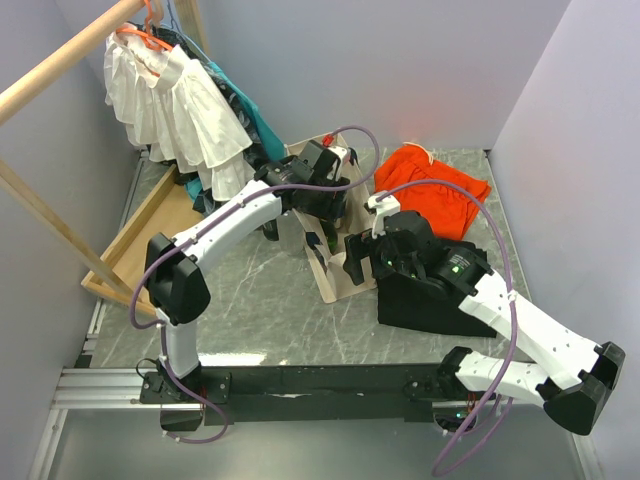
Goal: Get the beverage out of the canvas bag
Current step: Take out the drink from the canvas bag.
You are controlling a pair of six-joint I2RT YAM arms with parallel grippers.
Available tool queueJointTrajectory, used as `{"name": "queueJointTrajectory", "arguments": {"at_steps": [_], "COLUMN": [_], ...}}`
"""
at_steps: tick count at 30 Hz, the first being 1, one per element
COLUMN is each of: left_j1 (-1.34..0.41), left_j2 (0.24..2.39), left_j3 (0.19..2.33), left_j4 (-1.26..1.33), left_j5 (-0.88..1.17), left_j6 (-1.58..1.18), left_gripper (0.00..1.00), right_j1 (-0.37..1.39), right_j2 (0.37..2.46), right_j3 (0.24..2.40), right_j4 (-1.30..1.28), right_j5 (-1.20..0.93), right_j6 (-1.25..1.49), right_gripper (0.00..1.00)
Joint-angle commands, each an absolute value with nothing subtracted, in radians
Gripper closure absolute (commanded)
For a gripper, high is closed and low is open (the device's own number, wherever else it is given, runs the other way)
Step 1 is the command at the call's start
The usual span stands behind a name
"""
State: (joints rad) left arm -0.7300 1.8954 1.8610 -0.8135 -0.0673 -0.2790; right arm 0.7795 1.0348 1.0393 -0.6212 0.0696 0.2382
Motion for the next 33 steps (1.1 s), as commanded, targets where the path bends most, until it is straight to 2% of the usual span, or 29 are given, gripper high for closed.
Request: {"name": "queueJointTrajectory", "arguments": {"at_steps": [1,4,7,15,24,27,30,33], "left_j1": [-0.735,-0.733,-0.735,-0.735,-0.735,-0.736,-0.736,-0.736], "left_j2": [1.911,1.921,1.927,1.925,1.940,1.942,1.947,1.947], "left_j3": [1.882,1.887,1.885,1.885,1.910,1.911,1.913,1.910], "left_j4": [-0.804,-0.804,-0.804,-0.805,-0.825,-0.827,-0.828,-0.825], "left_j5": [-0.049,-0.041,-0.040,-0.046,-0.046,-0.048,-0.051,-0.049], "left_j6": [-0.281,-0.281,-0.279,-0.279,-0.276,-0.275,-0.276,-0.276], "left_gripper": [0.35,0.36,0.42,0.44,0.51,0.59,0.57,0.62], "right_j1": [0.792,0.792,0.792,0.792,0.792,0.792,0.792,0.793], "right_j2": [1.048,1.049,1.051,1.049,1.051,1.051,1.052,1.049], "right_j3": [1.026,1.025,1.023,1.020,1.019,1.019,1.019,1.019], "right_j4": [-0.650,-0.647,-0.646,-0.647,-0.644,-0.644,-0.644,-0.644], "right_j5": [0.077,0.075,0.077,0.078,0.078,0.080,0.081,0.083], "right_j6": [0.247,0.248,0.247,0.247,0.244,0.244,0.242,0.242], "right_gripper": [0.00,0.00,0.00,0.00,0.00,0.00,0.00,0.00]}}
